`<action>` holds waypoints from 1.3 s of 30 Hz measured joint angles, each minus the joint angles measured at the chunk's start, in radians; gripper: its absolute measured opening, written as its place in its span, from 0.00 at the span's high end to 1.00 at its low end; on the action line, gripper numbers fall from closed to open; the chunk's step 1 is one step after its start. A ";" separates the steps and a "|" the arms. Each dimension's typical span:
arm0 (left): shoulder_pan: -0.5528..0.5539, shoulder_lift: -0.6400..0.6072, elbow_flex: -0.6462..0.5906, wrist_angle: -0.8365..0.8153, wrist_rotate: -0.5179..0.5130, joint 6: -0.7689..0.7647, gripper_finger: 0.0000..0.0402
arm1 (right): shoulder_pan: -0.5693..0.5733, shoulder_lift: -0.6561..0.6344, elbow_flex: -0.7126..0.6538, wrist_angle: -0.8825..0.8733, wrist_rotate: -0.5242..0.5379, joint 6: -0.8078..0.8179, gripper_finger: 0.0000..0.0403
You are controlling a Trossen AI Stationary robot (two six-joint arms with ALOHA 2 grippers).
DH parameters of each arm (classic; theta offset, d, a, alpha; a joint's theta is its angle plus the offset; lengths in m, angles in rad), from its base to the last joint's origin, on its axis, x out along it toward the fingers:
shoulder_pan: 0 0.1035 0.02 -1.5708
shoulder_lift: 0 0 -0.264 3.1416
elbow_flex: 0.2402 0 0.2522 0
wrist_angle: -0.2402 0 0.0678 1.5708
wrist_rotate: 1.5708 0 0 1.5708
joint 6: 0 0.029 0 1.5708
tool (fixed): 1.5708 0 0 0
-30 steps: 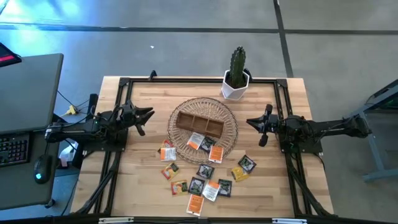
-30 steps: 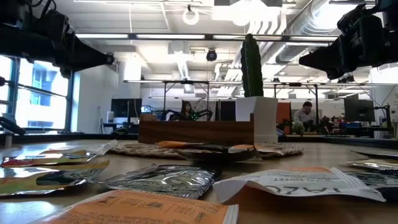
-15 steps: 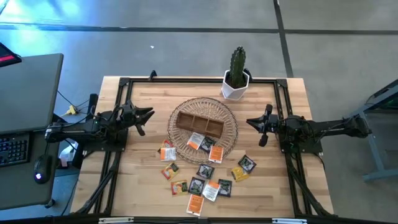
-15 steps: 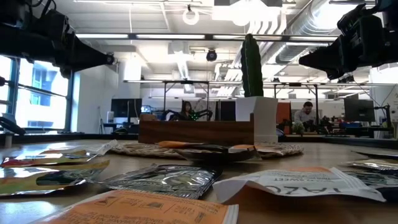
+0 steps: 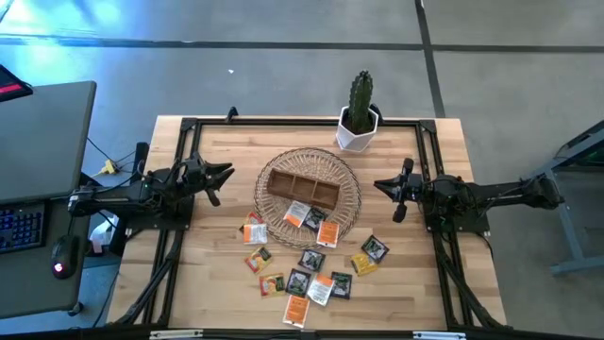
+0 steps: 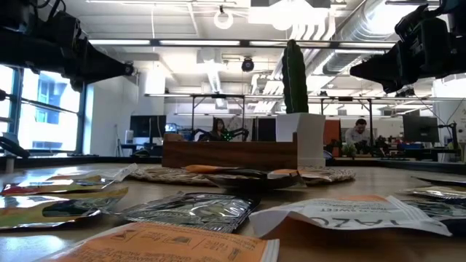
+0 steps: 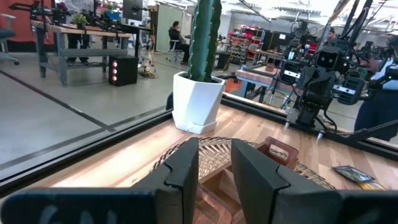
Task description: Pick & Place Tea
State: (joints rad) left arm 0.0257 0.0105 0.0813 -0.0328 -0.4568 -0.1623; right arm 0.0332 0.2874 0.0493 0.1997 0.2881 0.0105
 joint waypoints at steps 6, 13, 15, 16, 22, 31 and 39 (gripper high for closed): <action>0.000 0.000 0.000 0.000 0.000 0.000 0.77 | 0.000 0.000 0.000 0.000 0.000 0.000 0.93; 0.000 0.000 0.000 0.000 0.000 0.000 0.77 | 0.000 0.000 0.000 0.000 0.000 0.000 0.93; 0.000 0.000 0.000 0.000 0.000 0.000 0.77 | 0.000 0.000 0.000 0.000 0.000 0.000 0.93; 0.000 0.000 0.000 0.000 0.000 0.000 0.77 | 0.000 0.000 0.000 0.000 0.000 0.000 0.93; 0.000 0.000 0.000 0.000 0.006 0.000 0.77 | 0.000 0.000 0.000 0.000 0.000 0.000 0.93; 0.000 0.000 0.000 0.013 -0.005 0.001 0.77 | 0.000 0.000 0.000 0.000 0.000 0.000 0.93; 0.000 0.000 0.001 -0.022 -0.004 0.000 0.77 | 0.000 0.000 0.000 0.000 0.000 0.000 0.93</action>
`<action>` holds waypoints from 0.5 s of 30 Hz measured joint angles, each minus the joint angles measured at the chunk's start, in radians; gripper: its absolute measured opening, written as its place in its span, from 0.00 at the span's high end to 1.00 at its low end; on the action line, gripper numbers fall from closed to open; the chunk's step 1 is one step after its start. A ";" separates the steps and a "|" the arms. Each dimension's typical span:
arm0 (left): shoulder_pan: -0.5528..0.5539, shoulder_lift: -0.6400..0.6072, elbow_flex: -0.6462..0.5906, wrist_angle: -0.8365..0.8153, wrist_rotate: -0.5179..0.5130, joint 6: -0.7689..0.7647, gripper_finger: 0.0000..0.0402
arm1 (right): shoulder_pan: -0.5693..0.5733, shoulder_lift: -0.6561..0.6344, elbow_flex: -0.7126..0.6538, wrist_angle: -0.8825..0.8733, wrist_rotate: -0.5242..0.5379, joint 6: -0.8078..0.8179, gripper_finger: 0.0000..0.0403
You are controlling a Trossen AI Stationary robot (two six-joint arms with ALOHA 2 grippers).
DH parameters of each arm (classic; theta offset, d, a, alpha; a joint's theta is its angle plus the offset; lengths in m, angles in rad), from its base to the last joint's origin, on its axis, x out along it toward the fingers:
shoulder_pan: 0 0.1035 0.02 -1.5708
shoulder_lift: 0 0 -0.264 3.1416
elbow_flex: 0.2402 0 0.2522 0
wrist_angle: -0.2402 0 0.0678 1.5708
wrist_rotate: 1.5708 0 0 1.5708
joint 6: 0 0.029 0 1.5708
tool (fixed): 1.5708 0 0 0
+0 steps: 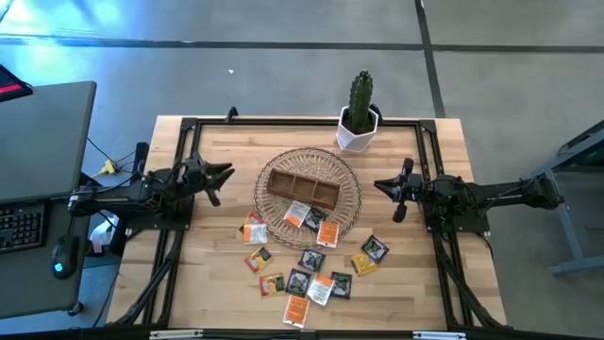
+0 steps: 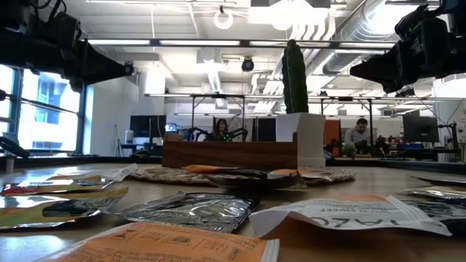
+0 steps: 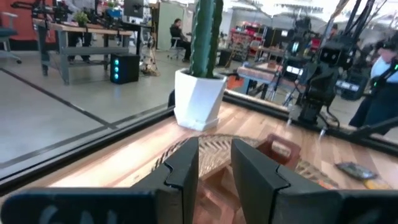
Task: Pick & Place Tea
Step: Put the orange tea pack into the left section of the wooden organizer
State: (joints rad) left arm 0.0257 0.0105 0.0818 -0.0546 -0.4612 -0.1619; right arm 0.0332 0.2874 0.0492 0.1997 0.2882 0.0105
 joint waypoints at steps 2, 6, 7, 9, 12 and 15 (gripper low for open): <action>0.000 0.000 0.000 -0.007 0.015 0.000 0.77 | 0.000 0.000 0.000 0.000 0.000 0.000 0.93; 0.000 0.000 0.000 0.008 0.123 -0.004 0.77 | 0.000 0.000 0.000 0.000 0.000 0.000 0.93; 0.000 0.001 0.000 0.022 0.157 -0.017 0.77 | 0.000 0.000 0.000 0.000 0.000 0.000 0.93; 0.000 0.018 0.000 0.089 0.203 -0.046 0.77 | 0.000 0.000 0.000 0.000 0.000 0.000 0.93; 0.000 0.063 0.006 0.191 0.217 -0.047 0.76 | 0.000 0.000 0.000 0.000 0.000 0.000 0.93; 0.000 0.149 0.055 0.198 0.204 0.002 0.73 | 0.000 0.000 0.000 0.000 0.000 0.000 0.93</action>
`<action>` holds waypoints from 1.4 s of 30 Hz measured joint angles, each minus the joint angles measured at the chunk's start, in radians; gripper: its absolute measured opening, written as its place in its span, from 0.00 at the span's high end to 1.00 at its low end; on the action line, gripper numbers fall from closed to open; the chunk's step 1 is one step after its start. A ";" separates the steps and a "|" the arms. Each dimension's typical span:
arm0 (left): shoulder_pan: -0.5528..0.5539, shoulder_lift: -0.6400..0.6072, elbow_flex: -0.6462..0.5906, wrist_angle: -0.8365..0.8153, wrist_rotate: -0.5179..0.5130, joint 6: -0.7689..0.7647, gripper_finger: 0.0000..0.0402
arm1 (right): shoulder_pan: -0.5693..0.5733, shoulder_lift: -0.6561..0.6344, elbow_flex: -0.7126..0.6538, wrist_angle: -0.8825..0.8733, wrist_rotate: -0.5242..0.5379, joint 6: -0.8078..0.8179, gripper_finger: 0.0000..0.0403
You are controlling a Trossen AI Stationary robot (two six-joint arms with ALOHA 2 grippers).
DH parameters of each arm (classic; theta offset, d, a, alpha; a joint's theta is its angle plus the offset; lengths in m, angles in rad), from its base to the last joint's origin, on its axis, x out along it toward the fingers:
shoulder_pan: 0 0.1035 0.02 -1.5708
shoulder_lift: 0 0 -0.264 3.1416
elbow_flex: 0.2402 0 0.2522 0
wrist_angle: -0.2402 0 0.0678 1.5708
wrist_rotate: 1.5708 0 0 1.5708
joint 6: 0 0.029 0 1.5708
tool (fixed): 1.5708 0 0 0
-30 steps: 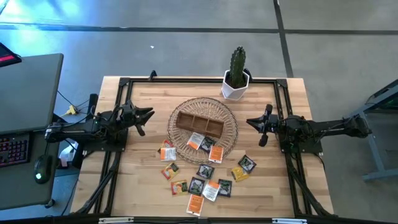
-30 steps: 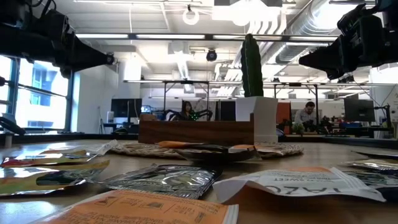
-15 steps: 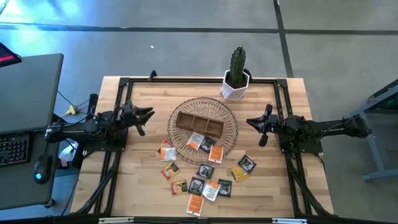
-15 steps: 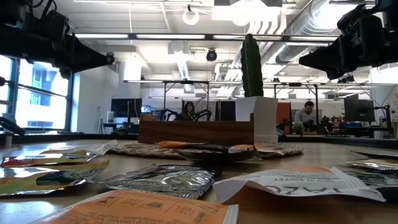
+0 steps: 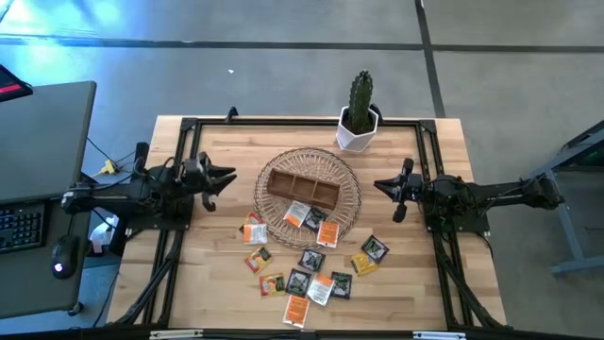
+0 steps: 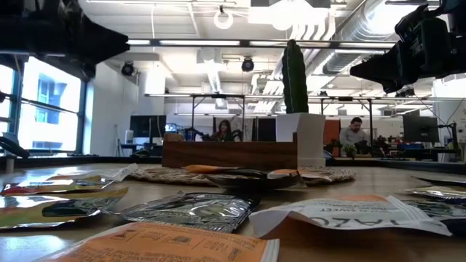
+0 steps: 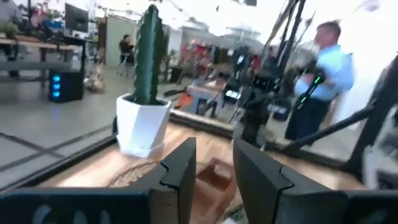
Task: Pick & Place Tea
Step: Put the orange tea pack into the left section of the wooden organizer
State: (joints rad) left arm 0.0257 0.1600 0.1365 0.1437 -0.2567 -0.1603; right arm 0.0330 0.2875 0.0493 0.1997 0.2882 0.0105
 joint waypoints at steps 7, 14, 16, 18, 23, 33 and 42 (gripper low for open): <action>0.000 0.324 0.166 -0.168 0.060 0.034 0.59 | 0.000 0.000 0.000 0.000 0.000 0.000 0.93; 0.000 0.685 0.278 -0.332 0.290 0.057 0.53 | 0.000 0.000 0.000 0.000 -0.017 0.032 0.93; -0.001 0.768 0.293 -0.322 0.356 0.059 0.53 | 0.000 0.000 0.000 0.000 -0.018 0.068 0.93; 0.000 0.848 0.313 -0.312 0.368 0.059 0.53 | 0.000 0.000 0.000 0.001 -0.018 0.097 0.93; 0.000 1.012 0.329 -0.246 0.393 0.059 0.53 | 0.000 0.000 0.000 0.002 -0.018 0.121 0.93; 0.000 1.220 0.329 -0.101 0.465 0.022 0.53 | 0.000 0.000 0.000 0.006 0.065 0.070 0.93; 0.000 1.250 0.329 -0.085 0.536 -0.028 0.53 | 0.000 0.000 0.000 0.008 0.126 -0.111 0.93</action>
State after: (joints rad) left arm 0.0257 1.4097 0.4660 0.0589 0.2794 -0.1883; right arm 0.0330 0.2876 0.0494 0.2077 0.4142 -0.1009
